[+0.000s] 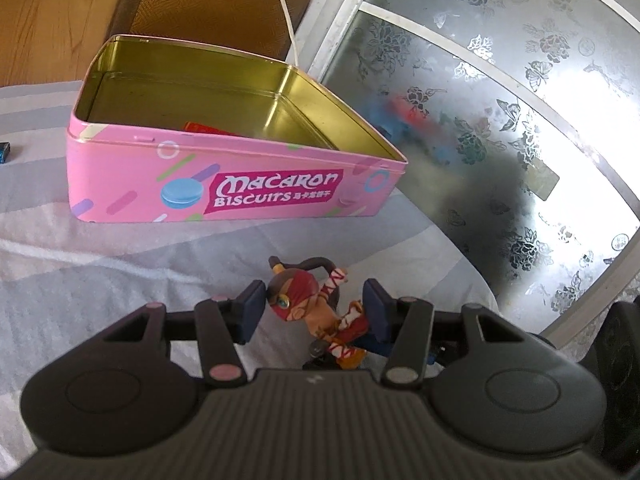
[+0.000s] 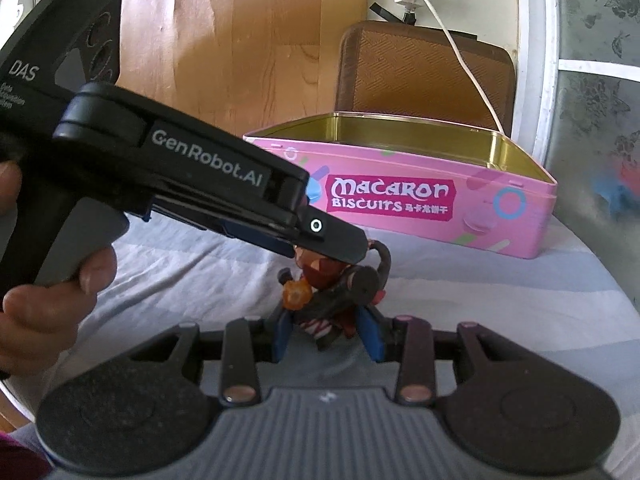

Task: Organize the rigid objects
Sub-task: 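Carry the doll keychain into the pink tin and release it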

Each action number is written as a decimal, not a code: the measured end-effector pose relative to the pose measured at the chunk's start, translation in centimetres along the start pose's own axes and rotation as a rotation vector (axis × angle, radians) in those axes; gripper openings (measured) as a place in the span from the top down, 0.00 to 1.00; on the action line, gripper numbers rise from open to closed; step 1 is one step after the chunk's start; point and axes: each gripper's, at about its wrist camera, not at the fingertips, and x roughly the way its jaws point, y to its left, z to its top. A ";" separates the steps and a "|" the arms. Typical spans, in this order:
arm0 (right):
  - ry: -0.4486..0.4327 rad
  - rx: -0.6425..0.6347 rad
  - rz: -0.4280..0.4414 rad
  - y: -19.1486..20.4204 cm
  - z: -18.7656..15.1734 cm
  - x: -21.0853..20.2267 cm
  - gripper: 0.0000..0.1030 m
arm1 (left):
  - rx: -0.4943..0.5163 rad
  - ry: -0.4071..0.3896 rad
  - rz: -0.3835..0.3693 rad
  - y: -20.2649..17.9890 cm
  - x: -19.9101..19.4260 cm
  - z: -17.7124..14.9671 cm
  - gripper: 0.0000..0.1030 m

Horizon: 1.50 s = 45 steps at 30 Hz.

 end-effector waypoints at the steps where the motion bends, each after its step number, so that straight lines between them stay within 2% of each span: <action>1: -0.002 0.000 -0.001 0.0 0.0 0.0 0.66 | -0.002 0.000 0.000 -0.1 0.1 0.1 0.46; 10: -0.020 0.009 -0.002 -0.2 0.3 -0.2 0.66 | 0.014 -0.013 -0.002 -0.5 -0.2 0.6 0.46; 13: -0.045 0.005 -0.006 -0.1 0.9 -0.8 0.66 | 0.025 -0.043 -0.016 -0.8 -1.1 1.5 0.46; 18: -0.141 -0.028 -0.034 0.0 3.7 -1.8 0.66 | 0.081 -0.139 -0.019 -1.5 -2.7 4.8 0.46; 23: -0.205 -0.054 -0.044 -0.8 7.7 0.5 0.66 | 0.126 -0.197 0.044 -0.5 -1.5 9.0 0.46; 26: -0.197 -0.030 -0.029 -1.7 10.2 4.1 0.66 | 0.134 -0.207 0.100 1.4 0.1 11.1 0.47; 33: -0.130 -0.008 -0.005 -2.3 12.9 11.9 0.66 | 0.052 -0.170 0.188 5.5 4.0 13.8 0.47; 38: -0.076 -0.029 -0.027 -1.7 13.3 15.1 0.65 | 0.039 -0.152 0.254 6.4 5.5 14.4 0.45; 41: -0.055 -0.019 -0.048 -1.3 13.8 15.8 0.59 | 0.049 -0.161 0.324 6.3 5.5 14.8 0.43; 43: -0.053 -0.015 -0.061 -1.2 13.9 15.7 0.61 | 0.002 -0.200 0.312 6.3 3.6 14.9 0.44; 45: -0.101 -0.005 -0.085 -0.9 13.4 13.3 0.61 | -0.024 -0.282 0.231 5.7 -0.5 13.8 0.43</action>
